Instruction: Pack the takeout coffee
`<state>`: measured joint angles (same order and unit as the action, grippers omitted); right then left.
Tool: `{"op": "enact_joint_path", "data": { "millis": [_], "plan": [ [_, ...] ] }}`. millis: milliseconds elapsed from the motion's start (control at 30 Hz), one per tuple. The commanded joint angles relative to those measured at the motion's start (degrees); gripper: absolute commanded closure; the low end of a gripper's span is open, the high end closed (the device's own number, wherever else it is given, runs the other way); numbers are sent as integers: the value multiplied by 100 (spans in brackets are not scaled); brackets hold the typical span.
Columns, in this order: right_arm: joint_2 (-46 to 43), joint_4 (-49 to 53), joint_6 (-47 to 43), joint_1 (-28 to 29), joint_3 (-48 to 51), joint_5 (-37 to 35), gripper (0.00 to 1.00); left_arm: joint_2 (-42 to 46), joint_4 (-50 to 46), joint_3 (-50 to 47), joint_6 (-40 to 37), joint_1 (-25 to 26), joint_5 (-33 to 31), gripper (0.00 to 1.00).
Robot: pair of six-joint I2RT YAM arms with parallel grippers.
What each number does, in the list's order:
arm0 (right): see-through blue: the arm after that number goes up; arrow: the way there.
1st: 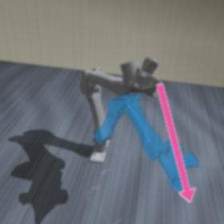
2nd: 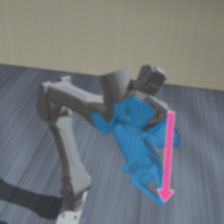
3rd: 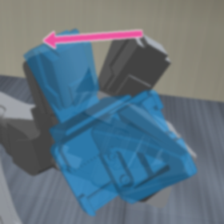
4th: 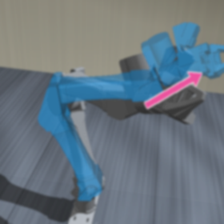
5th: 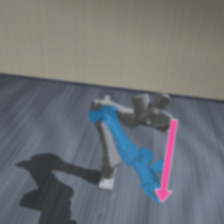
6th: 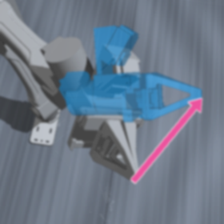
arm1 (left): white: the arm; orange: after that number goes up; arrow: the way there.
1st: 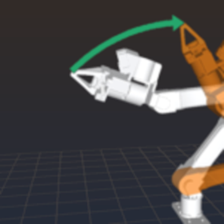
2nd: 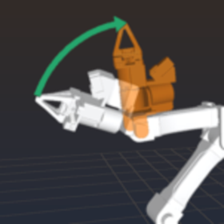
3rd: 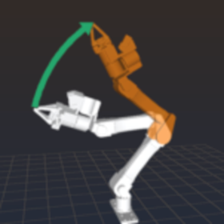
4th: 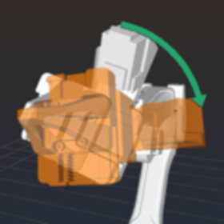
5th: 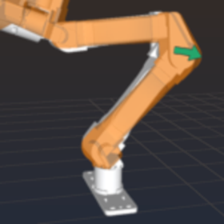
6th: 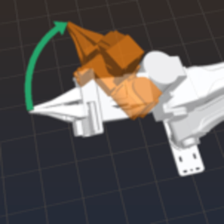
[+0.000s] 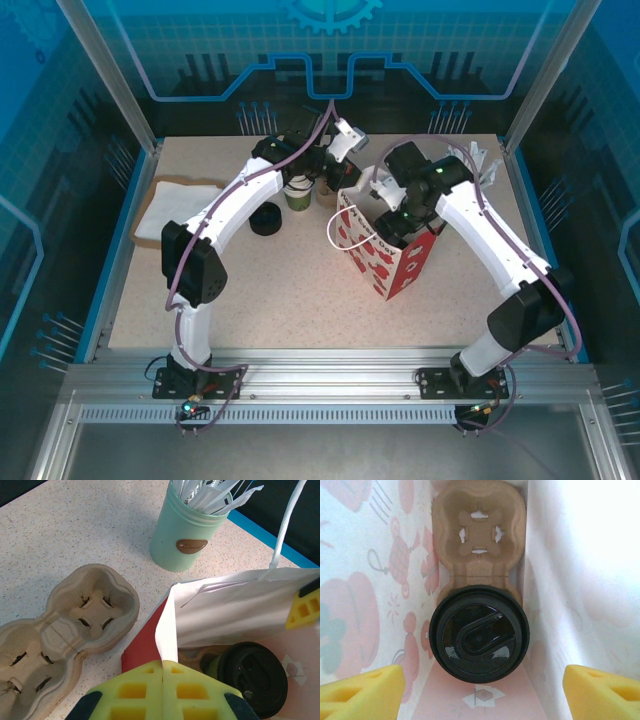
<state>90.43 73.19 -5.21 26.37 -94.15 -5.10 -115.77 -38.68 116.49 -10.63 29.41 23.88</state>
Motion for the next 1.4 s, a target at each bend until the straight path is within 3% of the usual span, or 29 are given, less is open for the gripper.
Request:
{"op": "enact_joint_path", "data": {
  "millis": [0,633,1067,1367],
  "plan": [
    [-265,11,-14,55,-242,242,17,141,-211,-88,-53,-30,104,100],
    [-1277,-293,189,-18,-630,843,17,228,-243,-66,-28,-47,28,100],
    [-1671,-590,353,-301,-573,761,17,500,-232,-317,96,-352,55,100],
    [-1713,-1104,590,-1099,-454,233,17,529,-164,-372,154,-418,86,97]
  ]
}}
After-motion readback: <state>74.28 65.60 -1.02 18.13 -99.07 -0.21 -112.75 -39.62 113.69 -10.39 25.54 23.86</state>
